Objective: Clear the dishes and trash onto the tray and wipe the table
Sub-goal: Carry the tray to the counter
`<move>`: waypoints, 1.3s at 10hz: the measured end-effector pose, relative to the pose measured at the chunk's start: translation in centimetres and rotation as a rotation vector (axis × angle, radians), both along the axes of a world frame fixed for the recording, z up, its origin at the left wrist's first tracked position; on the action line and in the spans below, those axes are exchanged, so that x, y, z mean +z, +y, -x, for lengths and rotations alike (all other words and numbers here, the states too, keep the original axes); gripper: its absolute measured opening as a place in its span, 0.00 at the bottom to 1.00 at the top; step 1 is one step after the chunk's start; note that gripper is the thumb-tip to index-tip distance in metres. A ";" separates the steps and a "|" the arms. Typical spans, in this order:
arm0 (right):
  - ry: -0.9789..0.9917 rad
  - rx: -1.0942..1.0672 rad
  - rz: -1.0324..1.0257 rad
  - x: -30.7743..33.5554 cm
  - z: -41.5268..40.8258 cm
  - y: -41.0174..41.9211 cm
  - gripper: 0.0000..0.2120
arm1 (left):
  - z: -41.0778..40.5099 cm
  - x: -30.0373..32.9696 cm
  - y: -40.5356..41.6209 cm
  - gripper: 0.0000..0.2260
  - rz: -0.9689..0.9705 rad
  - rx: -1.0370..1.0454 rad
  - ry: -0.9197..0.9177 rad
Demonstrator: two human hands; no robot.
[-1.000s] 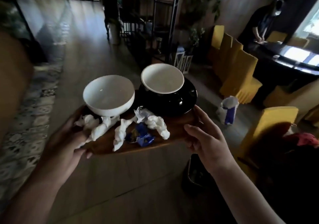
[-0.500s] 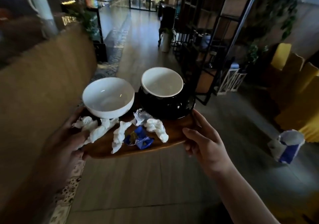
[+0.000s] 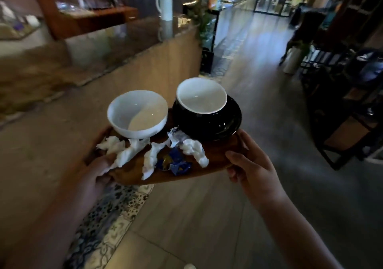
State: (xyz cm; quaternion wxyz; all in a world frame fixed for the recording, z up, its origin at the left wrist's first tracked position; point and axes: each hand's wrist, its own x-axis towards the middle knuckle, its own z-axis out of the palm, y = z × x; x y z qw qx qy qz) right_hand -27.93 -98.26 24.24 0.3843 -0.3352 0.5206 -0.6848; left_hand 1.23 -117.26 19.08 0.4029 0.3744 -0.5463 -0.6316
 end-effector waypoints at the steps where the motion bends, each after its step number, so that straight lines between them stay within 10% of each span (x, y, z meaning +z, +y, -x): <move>1: -0.017 0.083 0.017 0.4 1.5 -4.6 0.29 | 0.6 2.5 0.3 0.24 0.006 0.246 -0.050; 13: 0.042 0.729 -0.160 -1.0 -31.8 -52.4 0.24 | -34.4 2.2 -25.9 0.35 -0.065 0.766 0.101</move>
